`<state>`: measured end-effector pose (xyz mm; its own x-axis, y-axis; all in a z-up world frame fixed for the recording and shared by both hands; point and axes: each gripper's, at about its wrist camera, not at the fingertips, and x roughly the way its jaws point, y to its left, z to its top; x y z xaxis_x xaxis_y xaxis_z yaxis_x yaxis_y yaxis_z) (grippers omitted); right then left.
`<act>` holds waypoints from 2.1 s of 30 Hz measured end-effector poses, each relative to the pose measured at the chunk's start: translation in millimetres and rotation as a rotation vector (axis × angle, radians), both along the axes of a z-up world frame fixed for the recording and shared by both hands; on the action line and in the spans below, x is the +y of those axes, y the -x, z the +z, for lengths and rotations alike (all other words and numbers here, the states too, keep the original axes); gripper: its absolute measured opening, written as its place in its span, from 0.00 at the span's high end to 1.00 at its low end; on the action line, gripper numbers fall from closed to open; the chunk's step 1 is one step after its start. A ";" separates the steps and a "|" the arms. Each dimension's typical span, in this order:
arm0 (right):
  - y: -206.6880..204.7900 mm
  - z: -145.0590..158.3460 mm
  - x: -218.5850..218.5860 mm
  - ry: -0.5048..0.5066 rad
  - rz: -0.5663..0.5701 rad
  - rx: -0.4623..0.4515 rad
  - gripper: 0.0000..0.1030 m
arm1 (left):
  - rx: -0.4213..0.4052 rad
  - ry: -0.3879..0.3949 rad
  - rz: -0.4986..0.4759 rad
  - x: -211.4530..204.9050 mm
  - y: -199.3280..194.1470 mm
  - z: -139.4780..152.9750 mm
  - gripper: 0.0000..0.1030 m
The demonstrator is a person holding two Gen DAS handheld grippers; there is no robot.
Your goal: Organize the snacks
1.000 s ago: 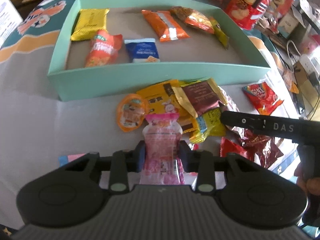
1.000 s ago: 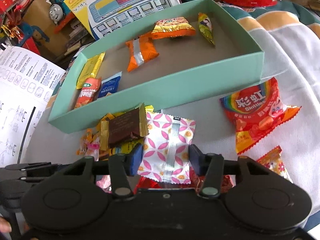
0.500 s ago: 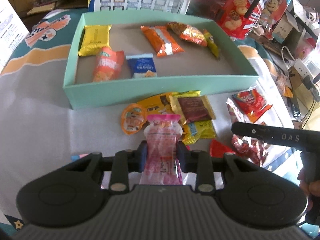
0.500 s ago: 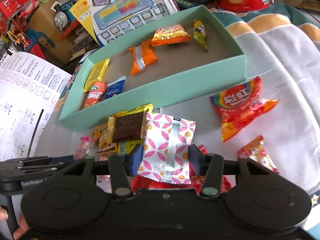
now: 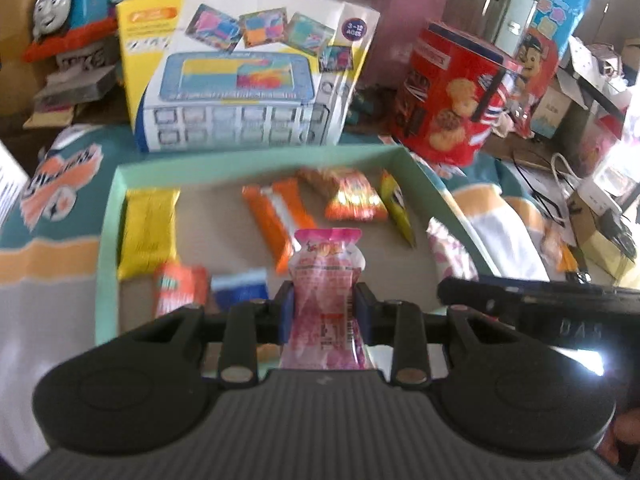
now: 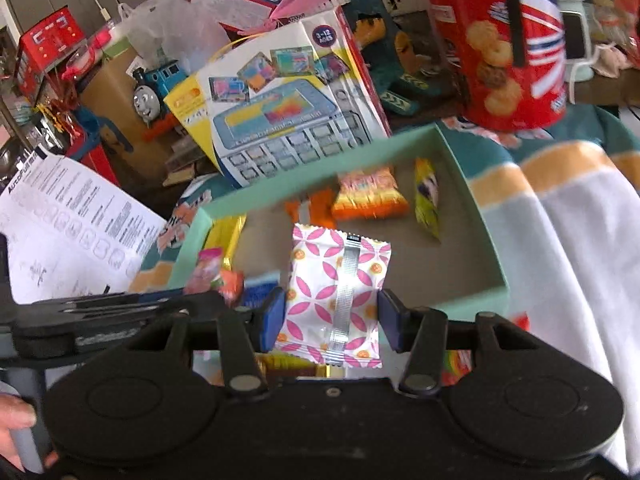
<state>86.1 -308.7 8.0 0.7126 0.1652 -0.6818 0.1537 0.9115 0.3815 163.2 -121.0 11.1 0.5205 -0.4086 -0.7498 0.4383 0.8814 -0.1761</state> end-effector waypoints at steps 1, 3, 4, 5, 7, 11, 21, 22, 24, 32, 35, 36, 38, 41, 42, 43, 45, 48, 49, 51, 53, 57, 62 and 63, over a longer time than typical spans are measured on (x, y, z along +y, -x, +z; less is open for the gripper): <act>-6.9 -1.8 -0.9 0.001 0.001 0.007 0.52 | 0.008 -0.002 0.003 -4.9 -9.6 -4.3 0.70; -22.0 -9.7 -2.9 -0.003 0.005 0.031 0.52 | 0.039 -0.003 0.005 -11.6 -24.0 -15.3 0.70; -27.6 -14.3 -4.5 -0.008 0.006 0.042 0.52 | 0.054 -0.007 0.005 -14.3 -28.8 -22.1 0.70; -32.3 -19.1 -5.5 -0.015 0.007 0.054 0.52 | 0.065 -0.012 0.004 -15.8 -31.7 -28.4 0.70; -38.8 -27.4 -6.6 -0.025 0.012 0.071 0.52 | 0.080 -0.030 0.000 -17.7 -35.5 -40.6 0.70; -45.8 -39.7 -6.6 -0.036 0.016 0.088 0.52 | 0.104 -0.057 -0.005 -22.0 -41.7 -57.1 0.68; -40.4 -29.8 -21.4 -0.071 -0.055 0.051 0.07 | 0.047 -0.052 0.098 -8.6 -46.0 -39.7 0.04; -38.6 -26.7 -21.9 -0.072 -0.056 0.046 0.07 | 0.046 -0.047 0.097 -7.5 -44.7 -36.9 0.04; -33.7 -19.8 -20.9 -0.068 -0.058 0.032 0.04 | 0.041 -0.045 0.098 -6.0 -40.4 -31.7 0.02; -5.2 7.1 -9.1 -0.019 -0.058 -0.007 0.00 | 0.030 -0.040 0.110 4.6 -13.0 -13.5 0.00; 11.1 16.6 -6.2 -0.008 -0.062 -0.008 0.00 | 0.024 -0.038 0.113 10.2 0.5 -4.9 0.00; 16.6 19.3 -5.6 -0.007 -0.063 -0.009 0.00 | 0.021 -0.038 0.112 12.2 6.1 -2.1 0.00; 29.4 24.1 -5.5 -0.005 -0.068 -0.015 0.00 | 0.014 -0.036 0.108 16.2 16.5 2.0 0.00; 50.2 29.1 -6.7 -0.003 -0.081 -0.019 0.00 | 0.010 -0.040 0.099 22.2 34.4 3.6 0.00; 55.9 29.5 -6.8 -0.002 -0.085 -0.019 0.00 | 0.012 -0.041 0.096 23.5 39.1 2.7 0.00; 61.9 29.2 -7.1 -0.001 -0.090 -0.015 0.00 | 0.016 -0.044 0.095 24.6 44.2 1.0 0.00; 73.8 26.8 -8.0 0.000 -0.097 -0.006 0.00 | 0.029 -0.051 0.092 26.9 52.8 -3.6 0.00; 85.9 20.1 -9.0 -0.003 -0.110 0.012 0.00 | 0.053 -0.058 0.082 28.0 64.3 -12.4 0.00; 89.2 17.4 -9.4 -0.007 -0.115 0.018 0.00 | 0.059 -0.060 0.079 27.9 67.4 -15.1 0.00; 97.9 11.1 -10.4 -0.020 -0.126 0.029 0.00 | 0.072 -0.066 0.070 27.7 73.5 -21.0 0.00; 103.8 5.4 -11.3 -0.024 -0.132 0.040 0.00 | 0.082 -0.074 0.062 25.7 77.2 -26.0 0.00; 110.7 -4.1 -14.4 -0.022 -0.147 0.056 0.00 | 0.085 -0.095 0.059 21.5 79.7 -35.6 0.00; 113.3 -20.1 -24.3 -0.023 -0.187 0.075 0.00 | 0.106 -0.112 0.067 17.7 74.5 -47.2 0.00; 112.2 -22.2 -26.2 -0.020 -0.192 0.077 0.00 | 0.109 -0.114 0.067 17.0 73.4 -49.4 0.00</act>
